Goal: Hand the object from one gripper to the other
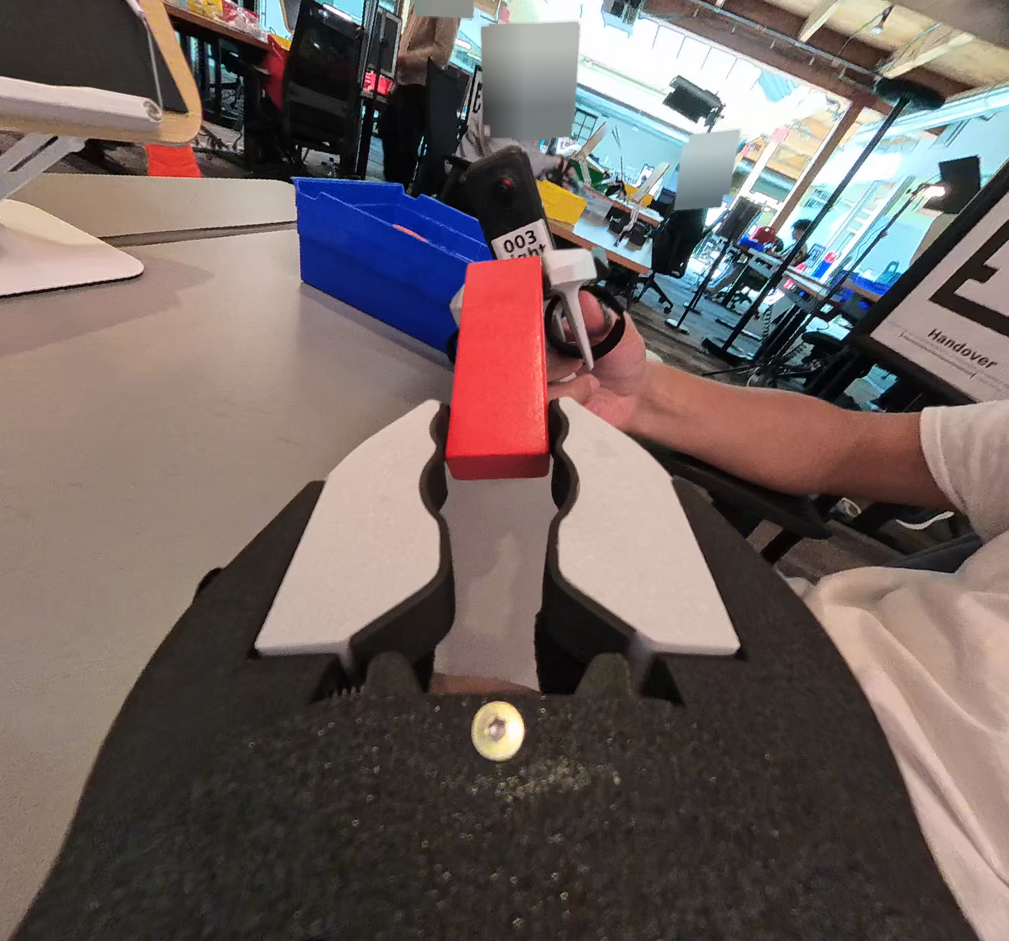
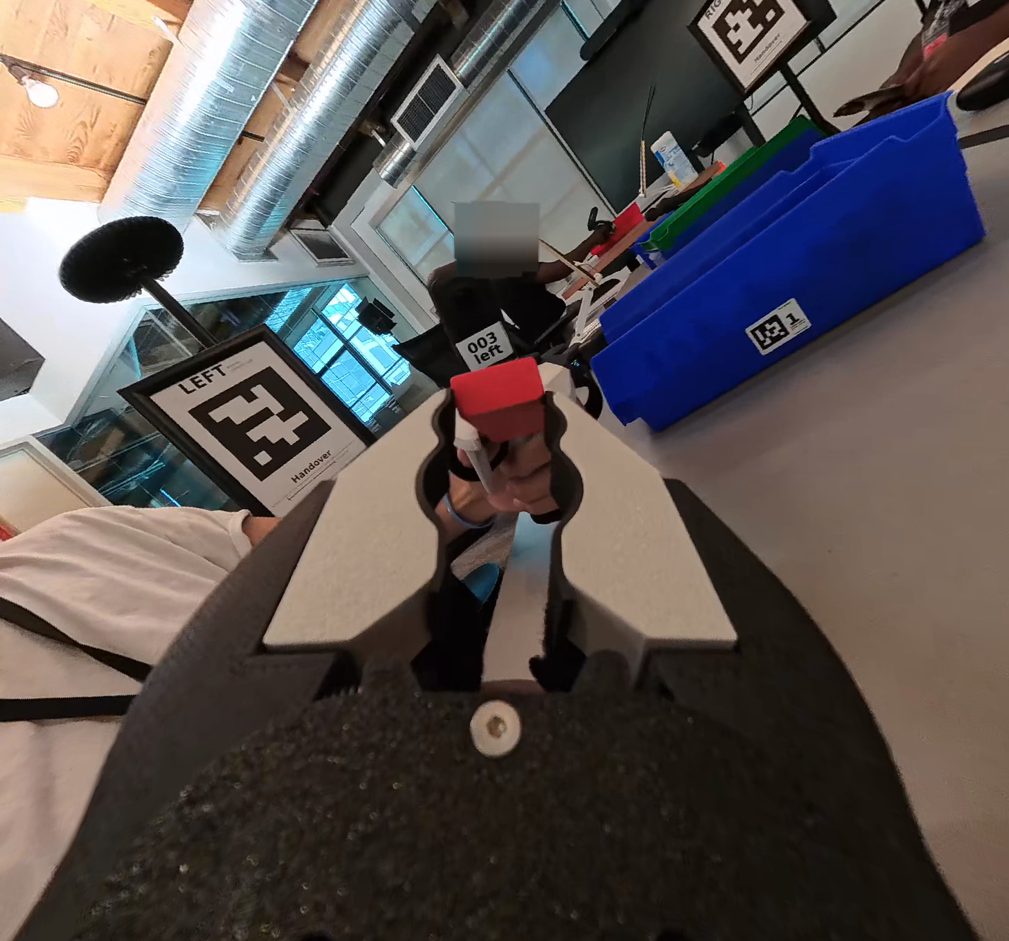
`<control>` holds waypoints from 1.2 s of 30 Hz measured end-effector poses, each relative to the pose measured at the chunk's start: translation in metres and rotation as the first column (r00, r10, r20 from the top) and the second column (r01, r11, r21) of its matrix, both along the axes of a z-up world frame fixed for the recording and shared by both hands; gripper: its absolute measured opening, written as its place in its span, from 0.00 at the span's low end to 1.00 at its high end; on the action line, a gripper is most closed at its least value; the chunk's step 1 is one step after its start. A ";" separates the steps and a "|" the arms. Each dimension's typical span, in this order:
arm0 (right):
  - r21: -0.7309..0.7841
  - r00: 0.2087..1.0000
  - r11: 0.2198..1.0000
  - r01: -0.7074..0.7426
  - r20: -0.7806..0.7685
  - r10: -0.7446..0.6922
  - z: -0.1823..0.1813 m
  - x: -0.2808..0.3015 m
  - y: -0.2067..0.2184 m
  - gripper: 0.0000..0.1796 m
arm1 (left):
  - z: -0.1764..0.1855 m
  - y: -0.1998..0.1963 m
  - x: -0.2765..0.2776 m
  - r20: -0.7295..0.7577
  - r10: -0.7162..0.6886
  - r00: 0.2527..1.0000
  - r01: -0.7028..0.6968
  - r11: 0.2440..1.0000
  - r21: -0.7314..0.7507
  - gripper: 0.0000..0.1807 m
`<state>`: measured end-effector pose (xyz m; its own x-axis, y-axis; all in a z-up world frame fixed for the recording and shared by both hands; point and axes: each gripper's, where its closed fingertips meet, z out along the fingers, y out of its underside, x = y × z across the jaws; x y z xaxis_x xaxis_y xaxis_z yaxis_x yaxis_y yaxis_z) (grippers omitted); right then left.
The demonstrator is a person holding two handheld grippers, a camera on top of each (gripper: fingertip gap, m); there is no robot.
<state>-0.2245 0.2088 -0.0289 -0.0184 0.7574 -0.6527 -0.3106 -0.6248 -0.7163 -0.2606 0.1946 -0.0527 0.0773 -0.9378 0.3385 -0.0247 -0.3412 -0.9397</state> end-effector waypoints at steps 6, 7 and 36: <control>0.021 0.981 0.993 0.113 0.156 -0.115 -0.020 0.002 0.016 0.31 | -0.013 0.018 -0.004 -0.145 0.174 0.974 -0.141 0.967 0.211 0.19; 0.032 0.964 0.987 0.157 0.212 -0.160 -0.025 0.004 0.022 0.37 | -0.017 0.023 -0.006 -0.191 0.234 0.953 -0.171 0.940 0.295 0.19; 0.341 0.615 0.923 0.180 0.693 -0.376 -0.085 -0.029 0.021 0.59 | -0.051 0.011 0.013 -0.287 0.646 0.707 0.164 0.246 0.955 0.19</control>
<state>-0.2539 0.2296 -0.1144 0.6265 0.7608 -0.1690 0.2464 -0.3991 -0.8832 -0.2471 0.2061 -0.1032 0.1338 -0.4250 -0.8953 -0.7196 0.5794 -0.3826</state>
